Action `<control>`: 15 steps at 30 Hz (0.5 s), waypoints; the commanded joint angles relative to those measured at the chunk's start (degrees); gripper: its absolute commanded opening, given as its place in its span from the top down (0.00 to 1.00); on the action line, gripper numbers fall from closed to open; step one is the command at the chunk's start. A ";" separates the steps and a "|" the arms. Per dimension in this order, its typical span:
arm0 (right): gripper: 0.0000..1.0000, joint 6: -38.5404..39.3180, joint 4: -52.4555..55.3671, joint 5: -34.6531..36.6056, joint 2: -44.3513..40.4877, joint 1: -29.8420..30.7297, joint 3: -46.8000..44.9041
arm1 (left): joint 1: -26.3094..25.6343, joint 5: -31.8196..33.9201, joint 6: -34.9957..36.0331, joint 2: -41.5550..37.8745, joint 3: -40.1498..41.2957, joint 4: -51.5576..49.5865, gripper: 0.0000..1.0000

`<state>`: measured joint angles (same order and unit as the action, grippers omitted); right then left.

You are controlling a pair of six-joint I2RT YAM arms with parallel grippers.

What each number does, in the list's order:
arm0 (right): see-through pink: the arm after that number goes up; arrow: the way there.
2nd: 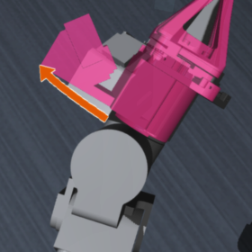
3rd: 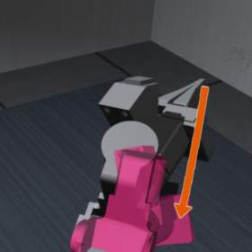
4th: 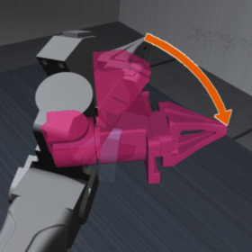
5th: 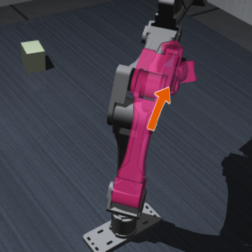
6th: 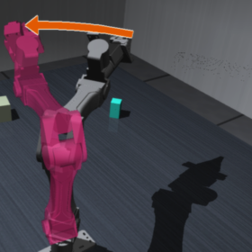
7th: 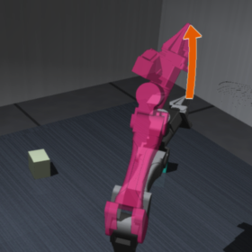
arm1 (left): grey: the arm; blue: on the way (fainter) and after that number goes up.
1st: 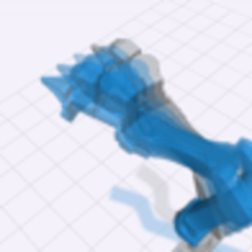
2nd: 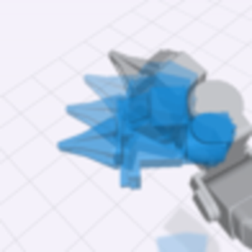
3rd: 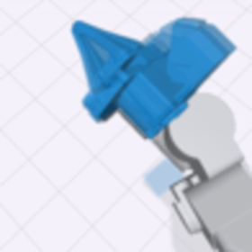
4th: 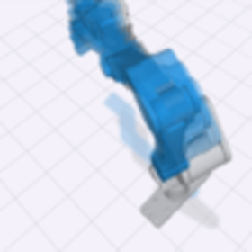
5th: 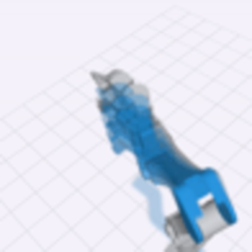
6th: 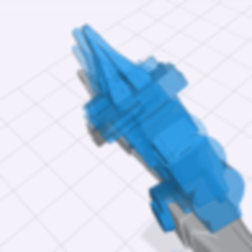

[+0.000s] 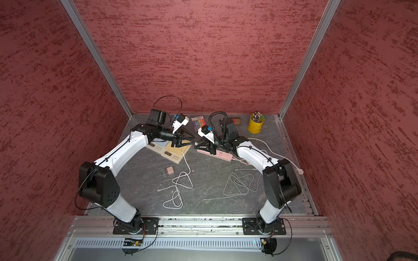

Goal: Charge the electronic scale
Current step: Adjust the charging cable at the center of the board.

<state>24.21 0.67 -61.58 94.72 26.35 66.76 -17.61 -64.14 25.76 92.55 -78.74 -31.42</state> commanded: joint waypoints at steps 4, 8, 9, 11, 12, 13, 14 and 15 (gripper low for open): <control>1.00 -5.93 -14.30 21.14 -3.48 2.32 -5.45 | -0.03 23.83 -24.70 -8.00 4.88 17.60 0.38; 1.00 -4.62 -16.79 36.77 -3.07 5.64 -6.60 | -1.66 41.88 -41.60 -10.64 6.32 14.28 0.48; 1.00 -5.15 -17.39 39.07 -2.67 6.02 -6.56 | -3.14 44.69 -44.70 -11.30 7.35 14.22 0.50; 1.00 -6.96 -18.83 43.04 -1.96 6.42 -6.47 | -6.37 48.40 -50.21 -12.56 10.00 15.83 0.53; 1.00 -7.98 -19.42 44.14 -1.69 6.39 -6.43 | -8.01 48.95 -53.59 -12.94 11.84 17.92 0.54; 1.00 -8.44 -19.79 44.58 -1.44 6.50 -6.30 | -9.22 49.31 -56.38 -12.98 12.95 19.38 0.55; 1.00 -8.81 -20.29 44.50 -1.29 6.46 -6.30 | -10.44 49.02 -59.43 -12.57 14.05 21.20 0.55; 1.00 -9.09 -20.78 44.00 -1.20 6.51 -6.29 | -11.34 48.38 -61.83 -11.80 14.76 22.69 0.55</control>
<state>17.80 -15.42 -23.83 93.21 32.97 60.55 -26.70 -20.88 -22.92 79.46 -66.37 -13.50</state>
